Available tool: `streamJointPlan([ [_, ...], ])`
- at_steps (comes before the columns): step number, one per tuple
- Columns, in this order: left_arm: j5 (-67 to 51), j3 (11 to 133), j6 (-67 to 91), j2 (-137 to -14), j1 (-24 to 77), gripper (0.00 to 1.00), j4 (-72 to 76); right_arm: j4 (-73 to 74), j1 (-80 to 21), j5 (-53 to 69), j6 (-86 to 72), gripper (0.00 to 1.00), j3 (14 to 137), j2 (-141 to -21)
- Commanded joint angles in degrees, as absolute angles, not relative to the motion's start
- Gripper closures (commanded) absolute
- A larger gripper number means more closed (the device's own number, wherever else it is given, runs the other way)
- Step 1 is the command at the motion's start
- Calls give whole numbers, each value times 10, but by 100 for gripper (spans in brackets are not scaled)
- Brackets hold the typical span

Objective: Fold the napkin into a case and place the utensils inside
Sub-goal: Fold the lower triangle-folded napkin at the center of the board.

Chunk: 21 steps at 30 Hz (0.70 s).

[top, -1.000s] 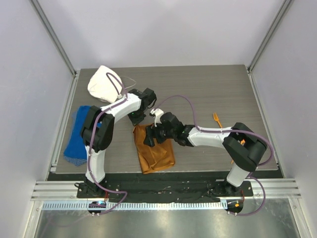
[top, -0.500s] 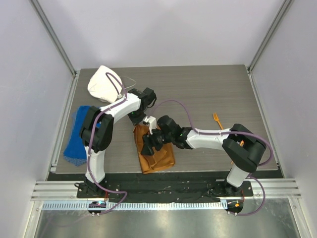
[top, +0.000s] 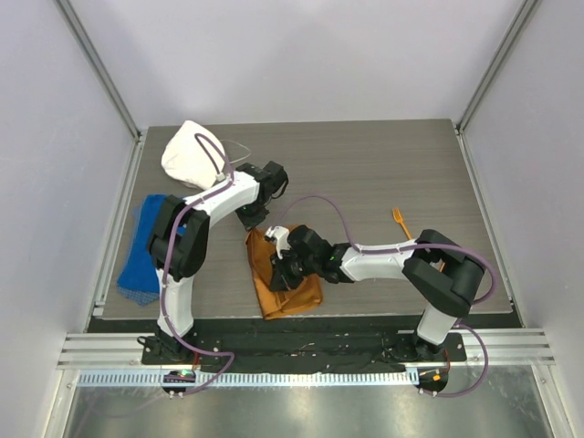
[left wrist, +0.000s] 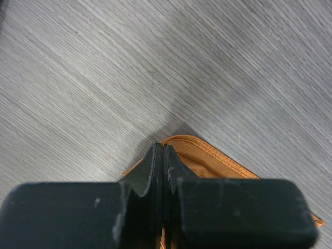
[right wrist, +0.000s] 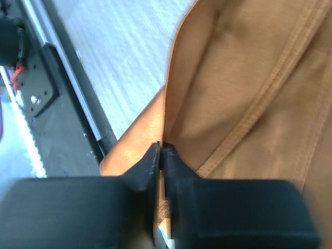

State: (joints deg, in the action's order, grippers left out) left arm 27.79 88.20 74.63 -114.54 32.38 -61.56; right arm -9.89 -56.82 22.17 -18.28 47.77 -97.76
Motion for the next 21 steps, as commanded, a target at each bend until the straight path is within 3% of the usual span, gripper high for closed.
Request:
streamJointPlan([
  [1, 294, 897, 752, -1128, 325, 100, -618, -95, -563, 152, -205, 99, 467, -942],
  [11, 294, 887, 724, -1117, 323, 99, -571, -100, -533, 123, -231, 99, 393, -877],
  [14, 288, 883, 711, -1113, 322, 92, -555, -107, -523, 126, -229, 99, 388, -884],
  [21, 289, 865, 680, -1083, 321, 57, -525, -132, -501, 148, -226, 99, 386, -910],
])
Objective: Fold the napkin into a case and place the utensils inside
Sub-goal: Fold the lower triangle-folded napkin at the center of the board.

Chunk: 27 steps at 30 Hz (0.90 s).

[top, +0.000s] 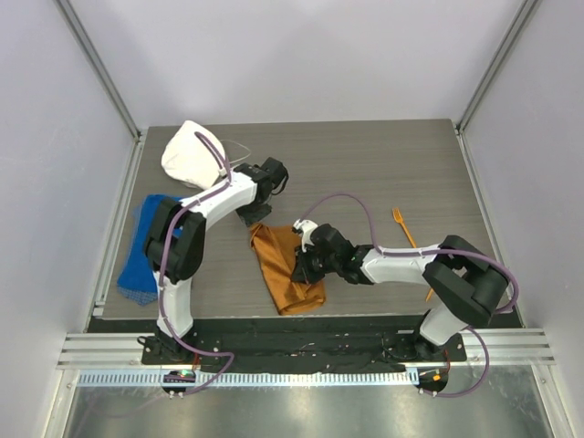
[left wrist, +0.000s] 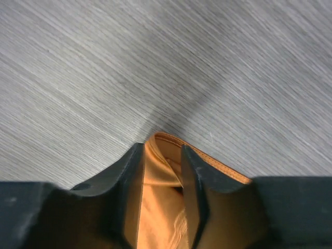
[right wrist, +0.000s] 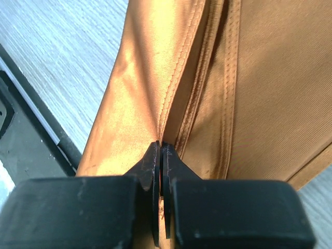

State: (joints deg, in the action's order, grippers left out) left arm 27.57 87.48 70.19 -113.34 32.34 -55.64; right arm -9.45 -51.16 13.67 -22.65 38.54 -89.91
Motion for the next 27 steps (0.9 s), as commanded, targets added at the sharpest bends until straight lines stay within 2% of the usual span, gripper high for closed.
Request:
streamJointPlan([
  [1, 288, 860, 676, -1078, 322, 54, -520, -133, -500, 150, -226, 99, 388, -916],
  [2, 287, 857, 670, -1074, 321, 50, -516, -134, -498, 153, -225, 99, 390, -918],
  [5, 282, 853, 644, -1059, 322, 47, -519, -134, -496, 154, -224, 99, 393, -919],
  [10, 265, 824, 582, -1000, 322, 48, -517, -127, -492, 150, -239, 99, 394, -918],
  [13, 203, 773, 563, -955, 331, 56, -477, -128, -492, 141, -255, 99, 394, -913],
  [15, 162, 714, 572, -938, 337, 65, -450, -120, -491, 137, -259, 99, 398, -912],
  [16, 118, 690, 576, -930, 347, 74, -410, -118, -490, 136, -260, 99, 402, -912],
  [19, 73, 632, 587, -918, 364, 83, -347, -106, -491, 139, -264, 98, 410, -911],
  [25, 65, 611, 583, -949, 378, 88, -325, -76, -491, 145, -277, 85, 425, -898],
  [27, 60, 608, 581, -961, 379, 88, -317, -52, -490, 136, -286, 73, 432, -889],
])
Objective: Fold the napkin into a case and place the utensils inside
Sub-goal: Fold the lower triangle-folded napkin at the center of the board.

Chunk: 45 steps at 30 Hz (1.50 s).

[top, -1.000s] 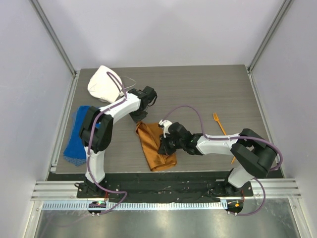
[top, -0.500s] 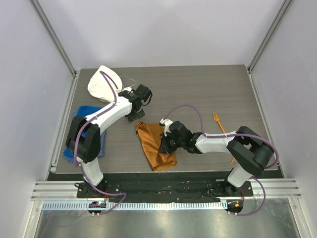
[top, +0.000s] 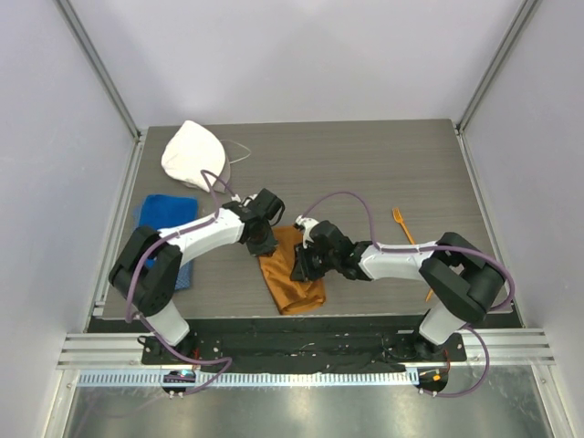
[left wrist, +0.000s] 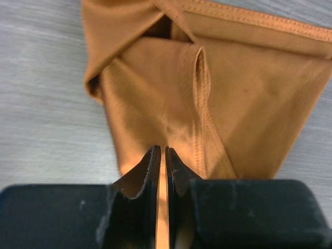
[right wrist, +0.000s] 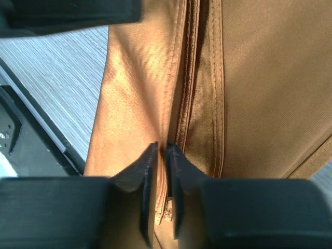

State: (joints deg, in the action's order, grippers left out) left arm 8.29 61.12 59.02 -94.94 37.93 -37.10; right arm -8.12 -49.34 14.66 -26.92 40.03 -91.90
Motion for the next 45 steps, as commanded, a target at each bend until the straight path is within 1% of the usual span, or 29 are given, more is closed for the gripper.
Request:
streamJointPlan([
  [1, 58, 606, 581, -964, 379, 89, -316, -45, -488, 130, -289, 67, 437, -875],
  [2, 57, 605, 580, -966, 379, 89, -311, -37, -482, 123, -291, 62, 440, -868],
  [3, 54, 601, 579, -967, 379, 89, -309, -16, -477, 116, -289, 53, 444, -862],
  [5, 54, 593, 578, -964, 381, 89, -305, 12, -467, 116, -278, 49, 461, -856],
  [6, 54, 590, 577, -962, 381, 89, -301, 24, -457, 116, -272, 45, 468, -855],
  [9, 54, 583, 574, -956, 382, 89, -299, 45, -444, 131, -240, 41, 491, -874],
  [13, 51, 572, 571, -954, 382, 89, -294, 60, -440, 153, -208, 41, 519, -910],
  [18, 44, 556, 577, -954, 382, 90, -282, 55, -438, 174, -201, 44, 537, -954],
  [24, 30, 539, 582, -953, 381, 90, -262, 48, -438, 170, -203, 46, 526, -961],
  [26, 26, 530, 584, -950, 382, 90, -257, 47, -439, 177, -208, 48, 520, -960],
  [29, 25, 523, 588, -944, 382, 91, -249, 22, -439, 200, -229, 55, 501, -947],
  [30, 25, 522, 589, -942, 382, 91, -246, 18, -438, 203, -235, 60, 490, -944],
  [38, 25, 512, 589, -919, 391, 91, -243, -14, -439, 214, -264, 61, 445, -913],
  [41, 34, 510, 577, -898, 406, 87, -250, -32, -445, 236, -288, 63, 428, -897],
  [42, 37, 511, 576, -891, 412, 80, -254, -36, -446, 238, -296, 64, 422, -886],
  [44, 51, 512, 566, -870, 435, 73, -266, -50, -450, 246, -322, 65, 414, -871],
  [45, 61, 512, 563, -862, 444, 68, -272, -48, -450, 237, -325, 66, 410, -854],
])
